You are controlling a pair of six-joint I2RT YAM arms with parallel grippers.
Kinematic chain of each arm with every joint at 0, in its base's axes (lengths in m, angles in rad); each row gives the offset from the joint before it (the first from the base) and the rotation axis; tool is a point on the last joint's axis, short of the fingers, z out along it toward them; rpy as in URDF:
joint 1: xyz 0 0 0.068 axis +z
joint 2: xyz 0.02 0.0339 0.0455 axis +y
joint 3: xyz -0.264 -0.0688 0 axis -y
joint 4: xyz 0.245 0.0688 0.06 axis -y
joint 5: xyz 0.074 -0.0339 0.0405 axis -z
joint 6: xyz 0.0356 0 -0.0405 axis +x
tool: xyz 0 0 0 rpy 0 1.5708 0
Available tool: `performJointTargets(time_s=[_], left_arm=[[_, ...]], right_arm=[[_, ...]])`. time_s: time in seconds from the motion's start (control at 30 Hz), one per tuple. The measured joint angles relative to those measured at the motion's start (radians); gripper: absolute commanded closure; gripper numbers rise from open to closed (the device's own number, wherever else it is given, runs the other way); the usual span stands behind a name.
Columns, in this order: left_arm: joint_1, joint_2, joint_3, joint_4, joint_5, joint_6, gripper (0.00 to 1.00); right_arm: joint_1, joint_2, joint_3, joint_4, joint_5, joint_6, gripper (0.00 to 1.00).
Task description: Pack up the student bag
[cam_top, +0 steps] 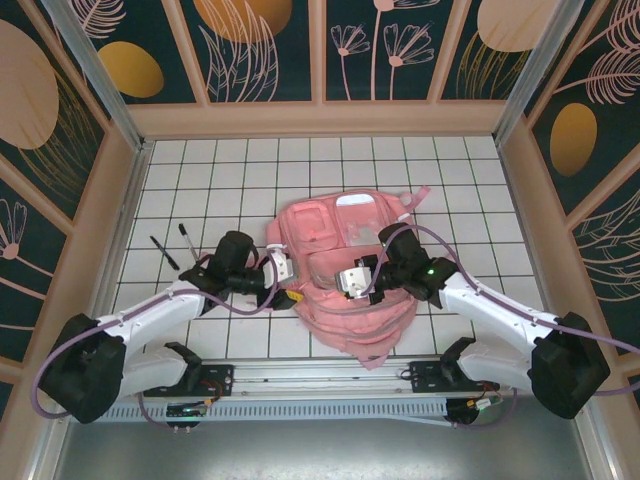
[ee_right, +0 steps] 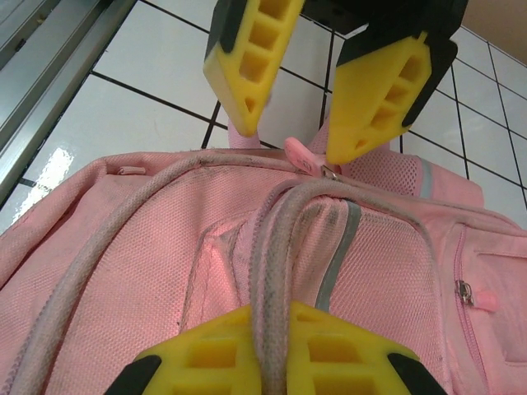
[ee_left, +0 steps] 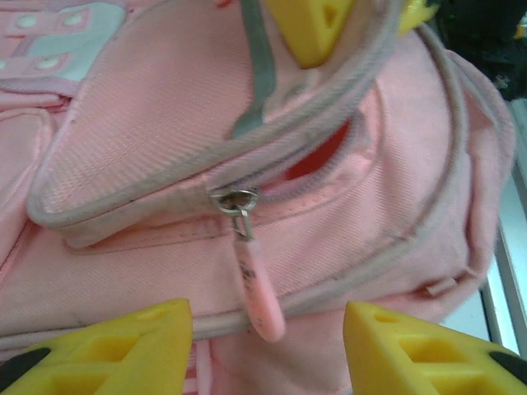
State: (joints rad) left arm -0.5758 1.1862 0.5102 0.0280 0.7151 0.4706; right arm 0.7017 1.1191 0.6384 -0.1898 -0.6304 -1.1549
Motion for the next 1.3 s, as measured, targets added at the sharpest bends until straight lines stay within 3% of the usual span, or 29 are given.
performJointTargets(time_s=[0.07,0.13,0.2,0.5,0.53,0.6,0.67,0.7,0.73,0.9,1.03,1.17,1.3], left_arm=[[-0.002,0.021,0.0,0.053,-0.014,-0.041,0.55],[-0.006,0.039,0.0,0.093,-0.018,-0.073,0.66],[-0.013,0.055,0.0,0.124,-0.033,-0.115,0.99],[-0.034,0.097,0.032,0.144,-0.126,-0.232,1.0],[-0.034,0.106,0.042,0.14,-0.129,-0.24,1.0],[-0.033,0.13,0.066,0.123,-0.13,-0.242,1.0],[-0.024,0.141,0.089,0.092,-0.154,-0.219,0.9],[-0.016,0.139,0.098,0.07,-0.169,-0.192,0.82],[-0.01,0.134,0.106,0.05,-0.18,-0.163,0.74],[0.006,0.009,0.117,-0.042,-0.235,0.041,0.5],[0.005,-0.087,0.118,-0.04,-0.278,0.107,0.35],[0.006,-0.085,0.15,0.006,-0.477,-0.088,0.01],[0.028,-0.009,0.319,-0.078,-0.762,-0.394,0.01]], right_arm=[[0.0,0.0,0.0,0.0,0.0,0.0,1.0],[0.0,0.0,0.0,0.0,0.0,0.0,1.0],[0.0,0.0,0.0,0.0,0.0,0.0,1.0],[-0.001,0.0,0.0,0.006,0.043,-0.024,1.0],[0.0,0.0,0.0,0.008,0.053,-0.024,0.96],[0.001,0.0,-0.007,0.033,0.078,0.005,0.65],[0.008,-0.007,-0.026,0.071,0.078,0.065,0.54],[0.01,-0.016,-0.034,0.092,0.082,0.115,0.16],[0.008,-0.023,-0.037,0.106,0.086,0.154,0.01],[-0.055,-0.116,-0.039,0.202,0.198,0.439,0.01],[-0.101,-0.225,-0.039,0.276,0.413,0.76,0.01],[-0.127,-0.27,0.003,0.224,0.692,1.183,0.01],[-0.166,-0.243,0.058,0.117,0.756,1.432,0.02]])
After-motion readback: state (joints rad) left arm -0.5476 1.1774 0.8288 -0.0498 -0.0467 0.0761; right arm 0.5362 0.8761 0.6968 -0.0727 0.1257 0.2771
